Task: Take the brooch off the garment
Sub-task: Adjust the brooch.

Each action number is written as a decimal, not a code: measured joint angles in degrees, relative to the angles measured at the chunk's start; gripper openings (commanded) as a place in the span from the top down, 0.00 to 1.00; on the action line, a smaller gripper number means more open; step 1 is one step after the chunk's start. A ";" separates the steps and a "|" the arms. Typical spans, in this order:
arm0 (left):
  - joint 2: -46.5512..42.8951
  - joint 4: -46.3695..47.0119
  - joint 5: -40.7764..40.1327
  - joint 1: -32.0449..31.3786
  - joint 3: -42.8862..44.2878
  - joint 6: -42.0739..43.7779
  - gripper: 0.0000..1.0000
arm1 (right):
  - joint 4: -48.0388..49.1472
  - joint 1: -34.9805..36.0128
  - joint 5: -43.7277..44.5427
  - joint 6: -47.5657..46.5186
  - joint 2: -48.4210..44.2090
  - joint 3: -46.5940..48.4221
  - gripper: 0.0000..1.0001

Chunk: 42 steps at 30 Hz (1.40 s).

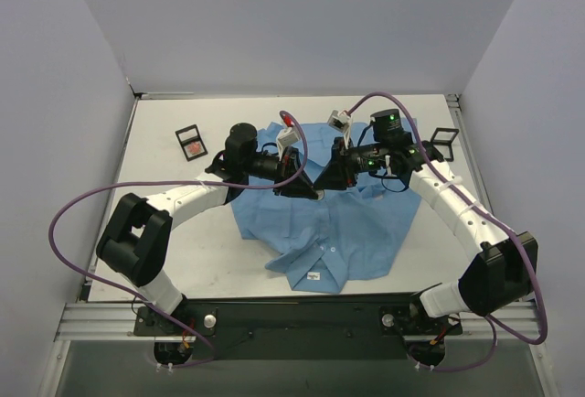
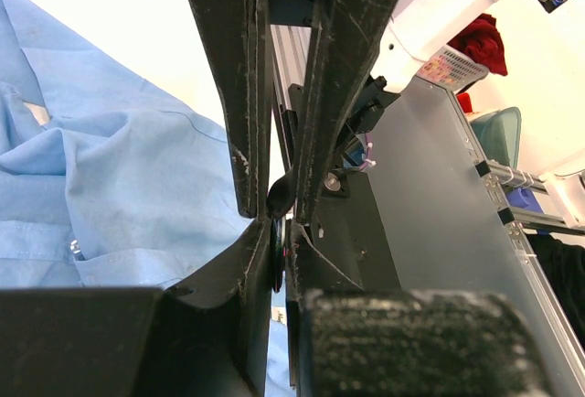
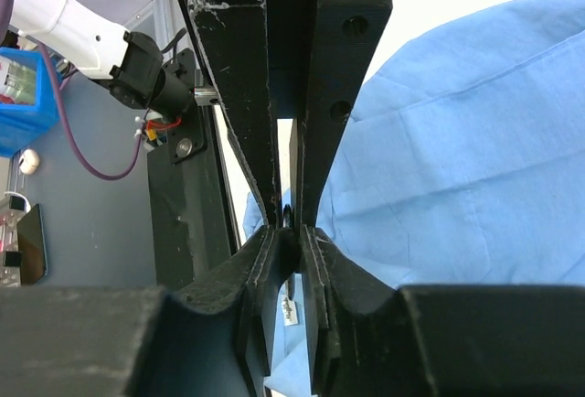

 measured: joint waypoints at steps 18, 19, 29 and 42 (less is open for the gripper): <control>0.00 0.39 -0.52 0.15 0.00 0.02 1.00 | -2.03 0.09 -1.55 0.63 0.02 0.87 0.70; 0.00 0.48 -0.52 0.15 0.00 0.02 1.00 | -2.01 0.07 -1.64 0.81 0.02 0.87 0.72; 0.00 0.83 -0.24 0.13 0.00 0.00 1.00 | -1.55 -0.17 -0.04 1.05 0.15 0.87 0.90; 0.00 0.90 -0.04 0.17 0.00 -0.02 0.69 | -0.96 -0.17 0.55 0.33 0.17 0.76 1.00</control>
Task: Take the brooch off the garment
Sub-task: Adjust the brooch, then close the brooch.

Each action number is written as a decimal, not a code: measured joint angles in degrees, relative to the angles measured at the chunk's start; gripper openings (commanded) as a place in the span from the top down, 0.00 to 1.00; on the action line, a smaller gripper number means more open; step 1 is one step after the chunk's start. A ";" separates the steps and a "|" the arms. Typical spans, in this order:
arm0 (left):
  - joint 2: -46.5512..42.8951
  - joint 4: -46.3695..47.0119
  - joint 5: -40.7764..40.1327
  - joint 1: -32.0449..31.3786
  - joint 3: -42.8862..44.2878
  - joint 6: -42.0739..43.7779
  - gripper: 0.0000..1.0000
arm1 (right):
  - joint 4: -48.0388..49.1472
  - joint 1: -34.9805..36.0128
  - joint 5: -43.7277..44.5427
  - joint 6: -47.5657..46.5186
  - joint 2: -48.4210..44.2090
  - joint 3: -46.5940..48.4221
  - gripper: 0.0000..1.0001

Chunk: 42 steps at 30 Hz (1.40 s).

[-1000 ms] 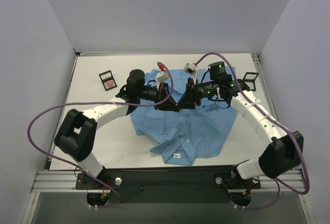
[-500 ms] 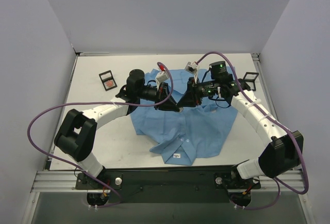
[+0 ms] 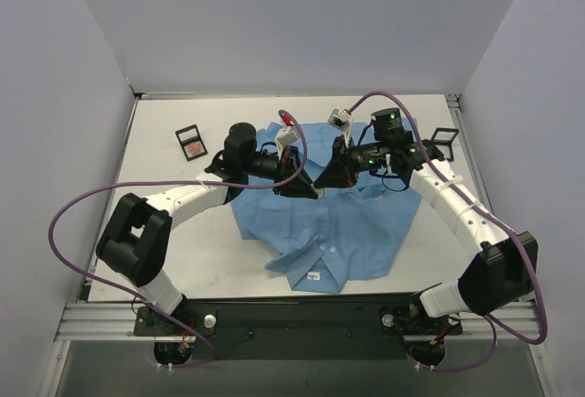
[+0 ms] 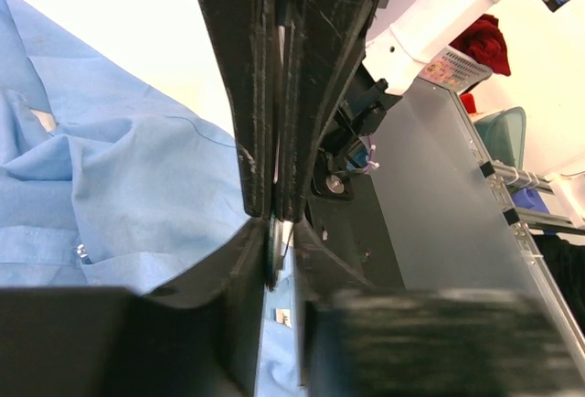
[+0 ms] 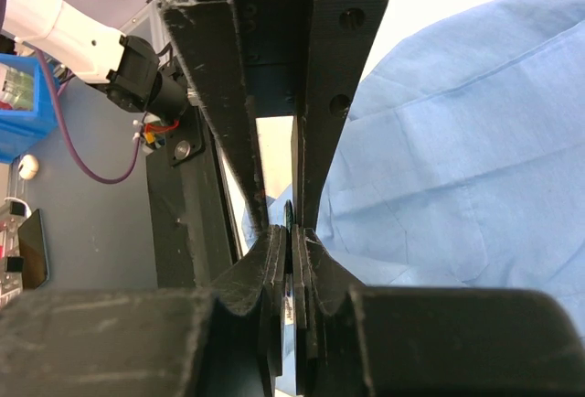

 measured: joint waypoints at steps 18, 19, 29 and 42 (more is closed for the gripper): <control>0.81 12.90 1.03 1.09 -1.55 -10.38 0.64 | 4.04 -1.88 -1.64 3.50 -0.70 -1.14 1.00; 1.09 14.97 1.18 1.31 -1.90 -11.93 0.64 | 4.39 -2.10 -2.14 4.04 -0.72 -1.16 1.00; 2.05 24.39 2.10 1.66 -2.62 -19.50 0.64 | 8.92 -3.45 -5.40 8.98 -0.94 -2.47 1.00; 2.67 25.38 1.57 1.68 -2.64 -20.72 0.80 | 10.54 -3.45 -6.34 10.86 -0.94 -3.04 1.00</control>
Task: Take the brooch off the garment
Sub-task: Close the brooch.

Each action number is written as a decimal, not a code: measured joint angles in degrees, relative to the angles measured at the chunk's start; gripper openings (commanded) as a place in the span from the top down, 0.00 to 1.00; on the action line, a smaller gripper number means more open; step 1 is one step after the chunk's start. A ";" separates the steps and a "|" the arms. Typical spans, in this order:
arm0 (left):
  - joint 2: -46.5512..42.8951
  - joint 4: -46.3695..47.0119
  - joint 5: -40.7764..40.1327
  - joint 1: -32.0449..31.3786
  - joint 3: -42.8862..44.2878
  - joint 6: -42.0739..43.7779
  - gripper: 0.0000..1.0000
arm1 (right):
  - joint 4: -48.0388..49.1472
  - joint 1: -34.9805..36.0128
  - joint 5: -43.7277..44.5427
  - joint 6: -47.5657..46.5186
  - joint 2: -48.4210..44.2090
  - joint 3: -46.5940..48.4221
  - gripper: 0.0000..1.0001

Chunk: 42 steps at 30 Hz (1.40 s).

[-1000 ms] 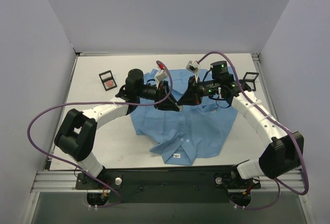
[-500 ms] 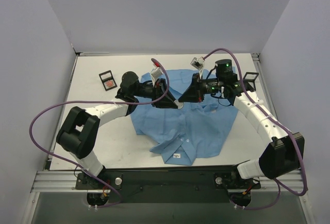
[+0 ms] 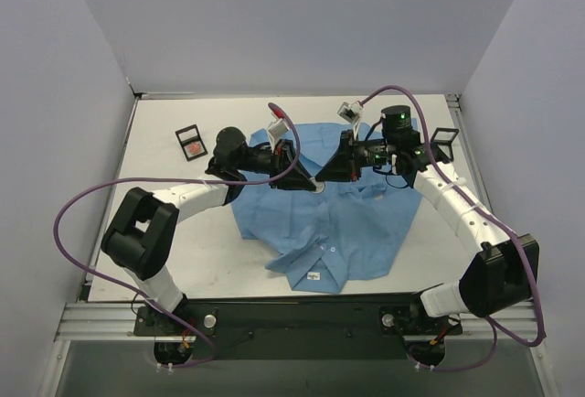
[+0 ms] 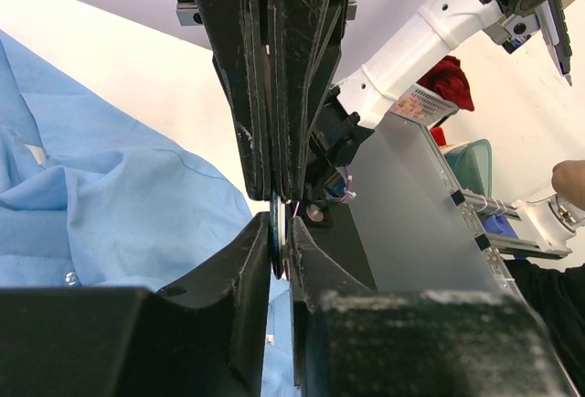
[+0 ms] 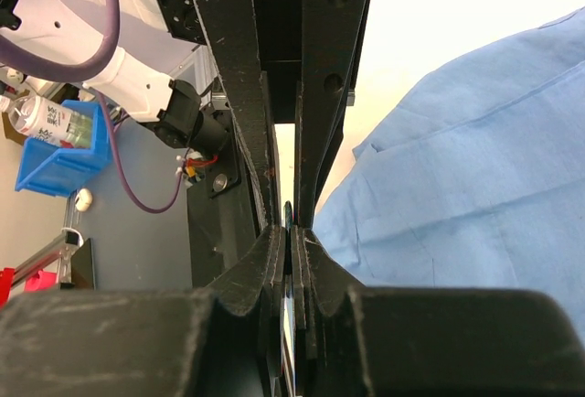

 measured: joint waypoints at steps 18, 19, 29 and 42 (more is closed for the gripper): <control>0.17 -1.79 -1.64 0.04 0.00 1.20 0.76 | 0.55 -0.07 0.74 0.02 0.00 -0.50 1.00; 0.17 -1.88 -1.81 0.04 0.00 1.22 0.77 | 0.57 -0.11 0.79 0.02 0.00 -0.50 1.00; 0.17 -4.37 -3.67 0.04 0.00 2.49 0.84 | 0.90 -0.33 1.66 -0.20 0.00 -0.90 1.00; 0.09 -3.78 -5.35 0.55 -1.33 1.31 0.75 | 0.98 -0.37 2.38 -0.46 0.00 -1.14 1.00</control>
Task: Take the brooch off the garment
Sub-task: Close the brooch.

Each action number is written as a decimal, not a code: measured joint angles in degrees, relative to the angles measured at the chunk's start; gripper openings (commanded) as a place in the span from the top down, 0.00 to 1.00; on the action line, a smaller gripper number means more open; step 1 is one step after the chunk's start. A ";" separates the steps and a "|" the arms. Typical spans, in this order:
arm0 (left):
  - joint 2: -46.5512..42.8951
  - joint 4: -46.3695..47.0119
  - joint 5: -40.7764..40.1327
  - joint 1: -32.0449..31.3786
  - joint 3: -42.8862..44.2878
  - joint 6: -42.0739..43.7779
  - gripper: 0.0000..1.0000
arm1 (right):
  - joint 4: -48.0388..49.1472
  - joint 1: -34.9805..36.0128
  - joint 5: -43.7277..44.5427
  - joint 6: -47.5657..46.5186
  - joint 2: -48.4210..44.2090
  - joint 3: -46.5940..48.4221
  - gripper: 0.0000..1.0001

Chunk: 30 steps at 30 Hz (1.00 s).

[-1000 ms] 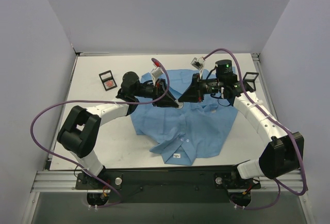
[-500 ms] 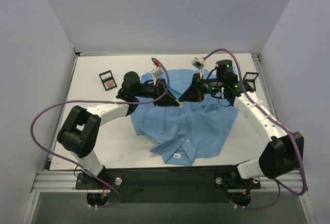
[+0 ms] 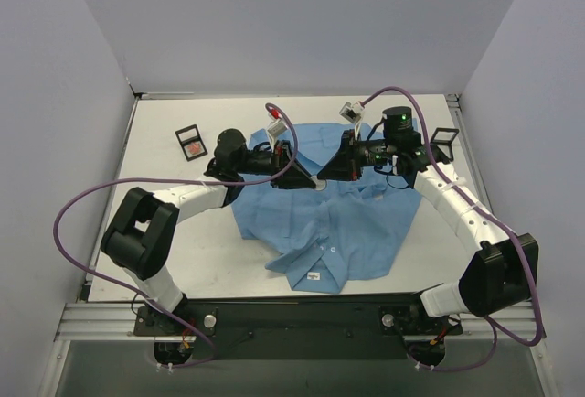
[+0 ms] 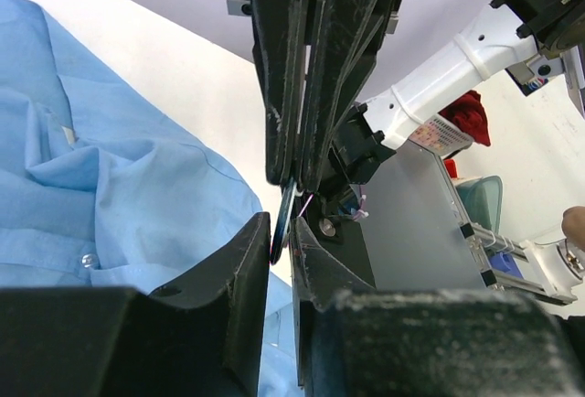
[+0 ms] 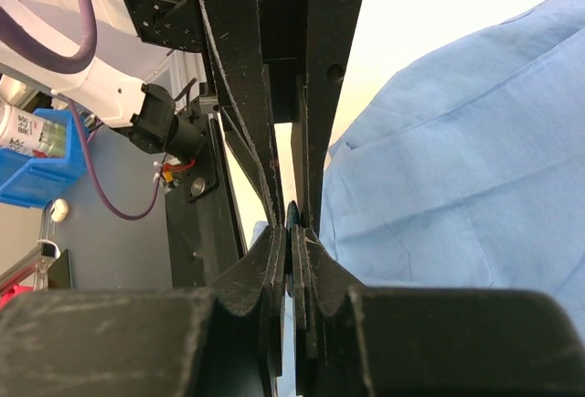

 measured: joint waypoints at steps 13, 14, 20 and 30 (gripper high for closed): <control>0.00 0.72 -1.51 0.83 -1.05 -0.66 0.64 | 0.13 -0.09 0.61 0.00 0.00 -0.04 1.00; -0.02 0.92 -1.49 0.70 -1.09 -0.63 0.63 | 0.13 -0.09 0.52 0.04 0.00 -0.04 1.00; -0.66 1.31 -1.42 -1.22 -1.16 -0.24 0.63 | 0.11 -0.09 0.04 0.46 0.00 -0.04 1.00; -1.01 2.91 -1.22 -2.05 -1.16 -0.20 0.70 | 0.39 0.00 -0.85 1.57 0.00 -0.04 1.00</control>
